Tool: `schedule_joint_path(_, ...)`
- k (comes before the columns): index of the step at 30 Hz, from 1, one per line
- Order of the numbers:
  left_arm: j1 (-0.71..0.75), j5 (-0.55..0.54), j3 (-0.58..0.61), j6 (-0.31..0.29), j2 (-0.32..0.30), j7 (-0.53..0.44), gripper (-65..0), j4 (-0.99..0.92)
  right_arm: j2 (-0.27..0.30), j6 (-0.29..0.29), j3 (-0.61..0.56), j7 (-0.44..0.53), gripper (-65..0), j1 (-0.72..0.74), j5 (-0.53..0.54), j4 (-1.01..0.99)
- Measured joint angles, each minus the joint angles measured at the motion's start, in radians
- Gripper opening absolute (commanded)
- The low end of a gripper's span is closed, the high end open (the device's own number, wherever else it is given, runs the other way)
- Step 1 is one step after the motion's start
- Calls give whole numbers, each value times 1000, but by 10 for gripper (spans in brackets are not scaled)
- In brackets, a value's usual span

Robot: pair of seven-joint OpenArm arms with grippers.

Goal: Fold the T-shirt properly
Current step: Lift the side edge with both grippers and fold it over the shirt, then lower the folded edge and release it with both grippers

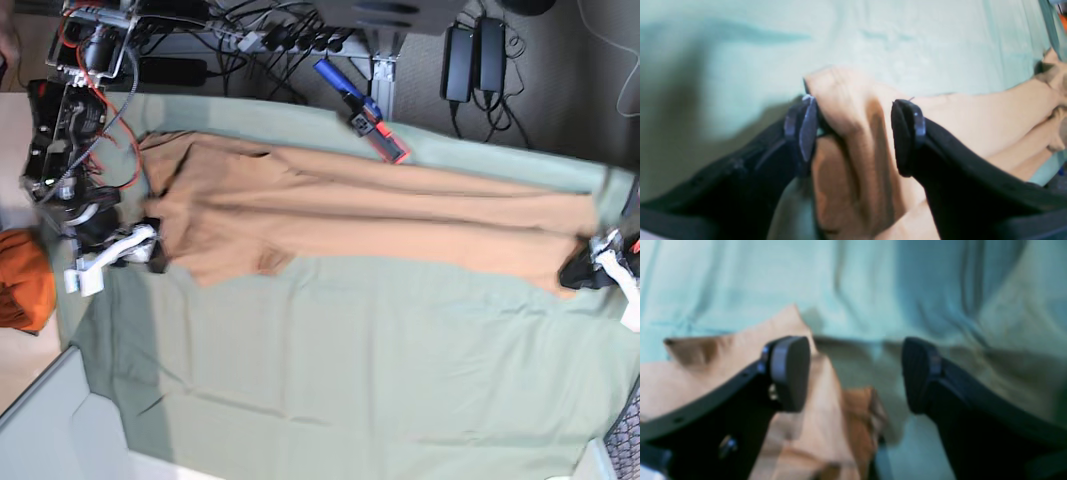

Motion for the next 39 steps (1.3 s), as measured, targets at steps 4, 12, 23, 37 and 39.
schedule_joint_path(4, -3, -44, -2, 0, 0, 33, -271, 0, -3, 0, -72, 1, -217, 45, 1, -79)
schedule_joint_path(12, -2, -127, -2, 0, 10, 108, -272, 0, -3, 0, -191, 4, -218, 75, 5, -111)
schedule_joint_path(23, 3, -134, -2, 0, 10, 117, -514, 0, -50, 1, -251, -8, -253, 74, -3, -110)
schedule_joint_path(37, 0, -237, -2, 0, 10, 225, -637, 0, -50, 1, -249, 21, -650, 74, -7, -90)
schedule_joint_path(39, 3, -283, -2, 0, 7, 264, -637, 0, -50, 1, -244, 9, -650, 68, -20, -59)
